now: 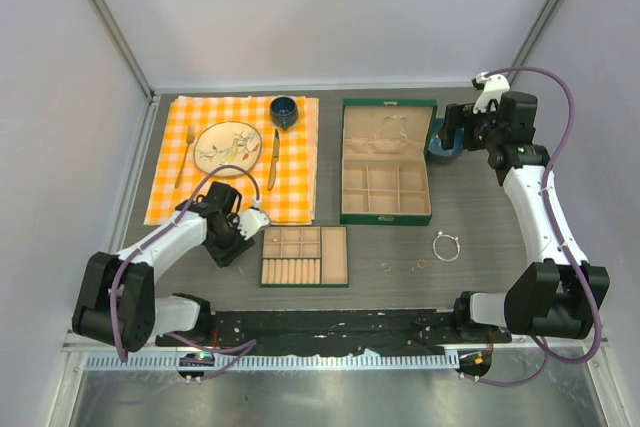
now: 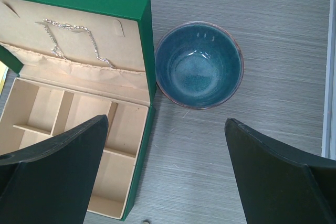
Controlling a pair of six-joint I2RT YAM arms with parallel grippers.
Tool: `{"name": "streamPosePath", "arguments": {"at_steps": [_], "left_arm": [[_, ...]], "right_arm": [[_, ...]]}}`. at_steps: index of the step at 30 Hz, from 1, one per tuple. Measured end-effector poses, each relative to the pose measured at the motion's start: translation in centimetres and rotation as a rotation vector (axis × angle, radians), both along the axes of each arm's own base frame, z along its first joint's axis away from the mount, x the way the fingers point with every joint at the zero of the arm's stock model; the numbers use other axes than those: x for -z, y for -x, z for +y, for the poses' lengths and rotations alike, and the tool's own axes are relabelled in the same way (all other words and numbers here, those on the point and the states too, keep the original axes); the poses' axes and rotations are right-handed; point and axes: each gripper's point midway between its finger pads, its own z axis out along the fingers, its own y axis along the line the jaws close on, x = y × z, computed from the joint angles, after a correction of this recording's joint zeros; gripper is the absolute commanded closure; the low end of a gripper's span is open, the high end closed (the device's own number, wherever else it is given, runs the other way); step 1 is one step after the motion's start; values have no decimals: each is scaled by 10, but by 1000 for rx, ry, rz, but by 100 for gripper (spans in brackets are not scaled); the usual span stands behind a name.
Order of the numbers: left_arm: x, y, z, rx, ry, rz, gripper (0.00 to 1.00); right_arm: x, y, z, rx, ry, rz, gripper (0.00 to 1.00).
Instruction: Organize the mixed jewelry
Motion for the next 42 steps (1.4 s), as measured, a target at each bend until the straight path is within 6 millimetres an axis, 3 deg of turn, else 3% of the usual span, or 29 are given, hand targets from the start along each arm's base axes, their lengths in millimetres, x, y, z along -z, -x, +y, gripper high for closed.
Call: {"name": "streamPosePath", "arguments": {"at_steps": [12,19,29,37,42], "left_arm": [[0,3,-5,-6,24,26,73],[-1,-5,-13,-9,60,20,100],[-12,-13,-26,3,125,5,100],[-58,-33,-56,23,274,-52,100],[-70,-35,-71,48,327,-55,100]], "right_arm": [[2,-1,0,-3,5,5,0],[4,0,0,-4,5,13,0],[4,0,0,-5,8,13,0],[5,1,0,-5,9,15,1],[5,1,-1,-6,11,16,0]]}}
